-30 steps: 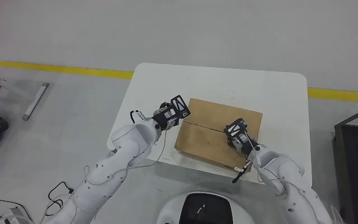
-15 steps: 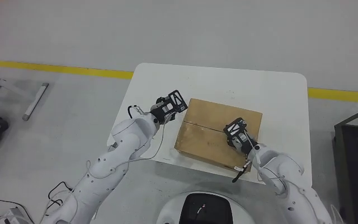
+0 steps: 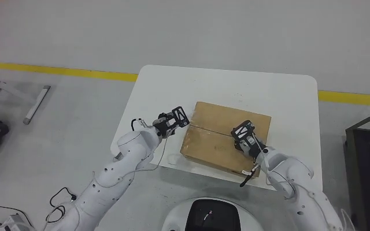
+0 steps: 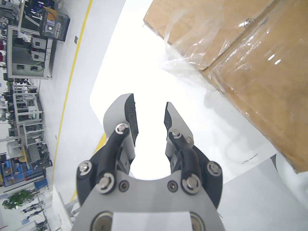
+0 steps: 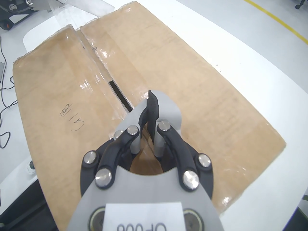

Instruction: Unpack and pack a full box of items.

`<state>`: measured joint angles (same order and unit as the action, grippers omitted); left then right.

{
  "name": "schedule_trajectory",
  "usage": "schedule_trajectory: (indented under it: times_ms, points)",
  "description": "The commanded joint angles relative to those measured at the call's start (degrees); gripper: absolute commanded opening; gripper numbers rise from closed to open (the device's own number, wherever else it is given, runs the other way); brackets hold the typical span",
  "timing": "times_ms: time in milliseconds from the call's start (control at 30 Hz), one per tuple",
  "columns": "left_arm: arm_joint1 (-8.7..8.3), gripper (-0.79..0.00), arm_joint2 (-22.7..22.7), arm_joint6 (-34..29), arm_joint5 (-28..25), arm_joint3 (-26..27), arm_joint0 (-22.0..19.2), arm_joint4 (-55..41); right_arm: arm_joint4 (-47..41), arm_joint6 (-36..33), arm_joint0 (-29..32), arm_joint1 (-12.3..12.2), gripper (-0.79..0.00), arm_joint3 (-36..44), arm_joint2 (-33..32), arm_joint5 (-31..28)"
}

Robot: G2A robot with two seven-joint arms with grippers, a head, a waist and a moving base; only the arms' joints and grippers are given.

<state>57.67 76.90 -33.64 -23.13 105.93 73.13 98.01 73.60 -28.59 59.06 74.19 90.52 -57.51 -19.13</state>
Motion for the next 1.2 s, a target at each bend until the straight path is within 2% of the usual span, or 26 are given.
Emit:
schedule_trajectory:
  times_ms: [0,167,467,567,833,967,1000,1033,1067,1133,1167]
  points:
    - [0.23,-0.511,-1.2,0.47,0.18,-1.27,-1.17,0.44,0.04,-0.05,0.0,0.02,-0.785,0.02,0.04,-0.06]
    - [0.74,-0.542,-2.57,0.83,1.01,-4.29,-4.3,0.94,0.04,-0.03,0.19,0.07,-0.785,0.22,-0.02,0.11]
    - [1.53,-0.499,-4.77,2.47,-0.21,-4.64,-8.56,0.33,-0.01,0.13,0.22,0.17,-0.785,0.51,-0.2,0.35]
    - [1.71,-0.446,-5.01,2.56,-0.98,-3.06,-8.88,-1.07,-0.26,0.23,0.29,0.18,-0.785,1.05,-0.67,1.06]
    - [1.82,-0.406,-4.12,1.61,-2.58,0.23,-7.82,-3.4,-2.62,-0.25,0.99,0.03,-0.785,3.86,-2.92,2.04]
    - [1.78,-0.416,-2.83,0.65,-2.75,1.84,-7.06,-4.56,-5.1,-1.35,1.69,-0.17,-0.785,6.04,-5.02,2.65]
    - [1.76,-0.4,-2.25,0.22,-2.82,2.27,-6.8,-5.24,-5.34,-1.69,1.81,-0.26,-0.785,6.57,-5.56,2.56]
    - [1.72,-0.32,-1.6,-0.45,-2.96,2.68,-6.48,-6.04,-5.72,-1.79,1.96,-0.33,-0.785,7.09,-6.12,2.58]
    - [1.7,-0.194,-0.8,-1.16,-3.12,3.15,-6.13,-7.53,-6.17,-1.93,2.13,-0.41,-0.785,7.56,-6.66,2.52]
    - [1.62,-0.043,1.05,-3.17,-3.74,4.3,-5.4,-11.08,-6.53,-2.22,2.3,-0.57,-0.785,8.54,-7.67,2.35]
    - [1.57,0.0,1.98,-4.56,-4.2,4.97,-5.05,-13.04,-6.75,-2.35,2.42,-0.63,-0.785,8.9,-8.1,2.29]
